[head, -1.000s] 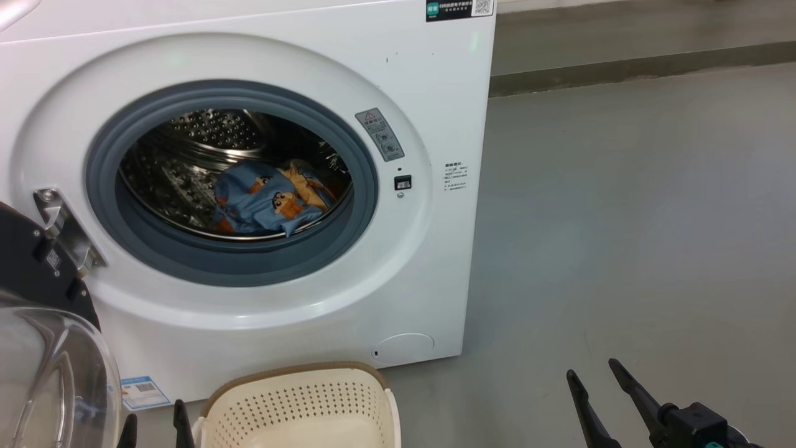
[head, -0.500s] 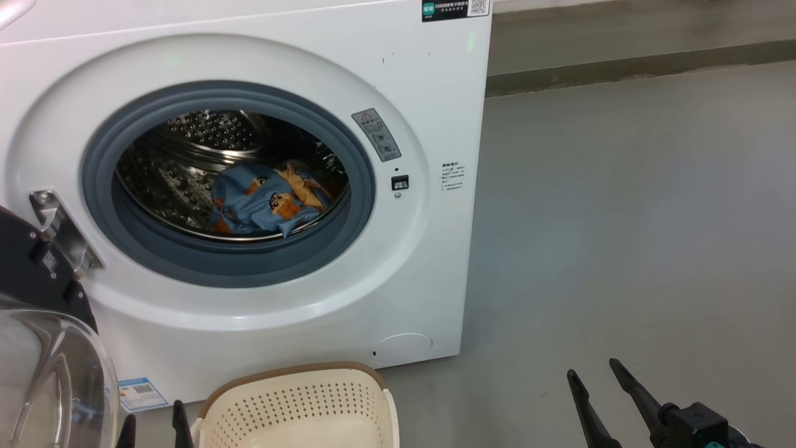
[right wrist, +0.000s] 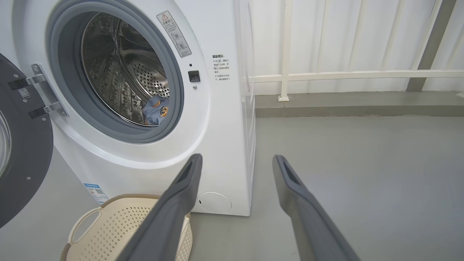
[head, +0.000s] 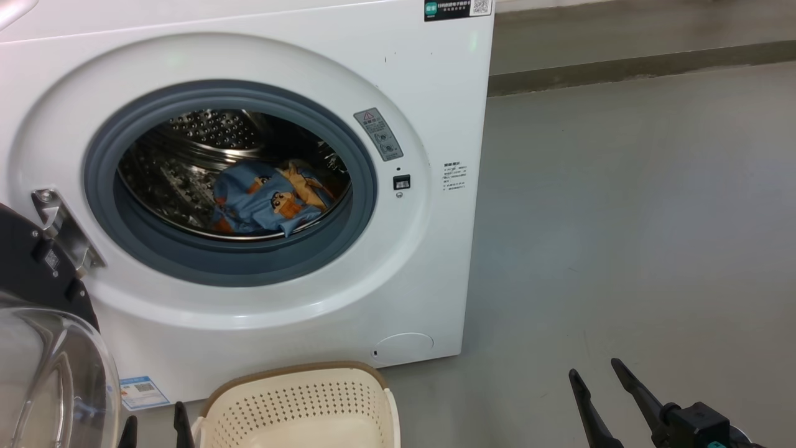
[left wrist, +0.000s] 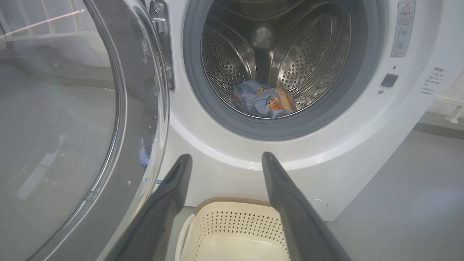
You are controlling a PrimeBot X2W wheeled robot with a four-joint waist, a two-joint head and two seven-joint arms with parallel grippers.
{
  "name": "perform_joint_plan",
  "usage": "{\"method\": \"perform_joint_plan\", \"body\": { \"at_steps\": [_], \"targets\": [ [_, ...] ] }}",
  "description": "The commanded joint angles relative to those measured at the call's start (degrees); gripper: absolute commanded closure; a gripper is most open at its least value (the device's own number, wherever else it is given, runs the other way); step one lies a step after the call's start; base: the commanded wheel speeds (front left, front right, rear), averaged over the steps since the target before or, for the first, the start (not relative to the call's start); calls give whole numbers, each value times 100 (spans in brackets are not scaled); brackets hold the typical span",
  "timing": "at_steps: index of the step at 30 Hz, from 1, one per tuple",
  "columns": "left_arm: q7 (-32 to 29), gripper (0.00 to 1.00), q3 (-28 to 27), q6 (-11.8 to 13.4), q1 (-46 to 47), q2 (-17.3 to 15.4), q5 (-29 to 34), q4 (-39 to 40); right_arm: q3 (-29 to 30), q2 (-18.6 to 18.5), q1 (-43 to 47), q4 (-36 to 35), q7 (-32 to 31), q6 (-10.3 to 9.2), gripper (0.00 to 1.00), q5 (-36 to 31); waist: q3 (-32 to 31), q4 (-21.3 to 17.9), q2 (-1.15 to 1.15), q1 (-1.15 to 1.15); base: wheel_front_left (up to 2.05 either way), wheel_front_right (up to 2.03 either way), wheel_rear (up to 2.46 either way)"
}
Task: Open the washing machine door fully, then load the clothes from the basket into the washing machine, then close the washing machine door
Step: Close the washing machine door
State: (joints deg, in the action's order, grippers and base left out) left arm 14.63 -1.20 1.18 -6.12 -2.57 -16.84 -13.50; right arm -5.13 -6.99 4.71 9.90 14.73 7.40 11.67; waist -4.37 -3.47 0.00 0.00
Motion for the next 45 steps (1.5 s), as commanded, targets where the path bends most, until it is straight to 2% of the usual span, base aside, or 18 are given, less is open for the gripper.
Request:
{"method": "perform_joint_plan", "body": {
  "at_steps": [1, 45],
  "targets": [
    [37, 0, -181, -24, 104, -32, 84, 98, -135, -61, -153, -135, 27, 9, 0, 11, 2, 4, 0, 0, 0, 0, 0],
    [37, 0, 15, 62, 59, -31, 38, 61, -195, -242, -493, 127, 27, 9, 0, 41, -81, 48, 0, 0, 0, 0, 0]
  ]
}}
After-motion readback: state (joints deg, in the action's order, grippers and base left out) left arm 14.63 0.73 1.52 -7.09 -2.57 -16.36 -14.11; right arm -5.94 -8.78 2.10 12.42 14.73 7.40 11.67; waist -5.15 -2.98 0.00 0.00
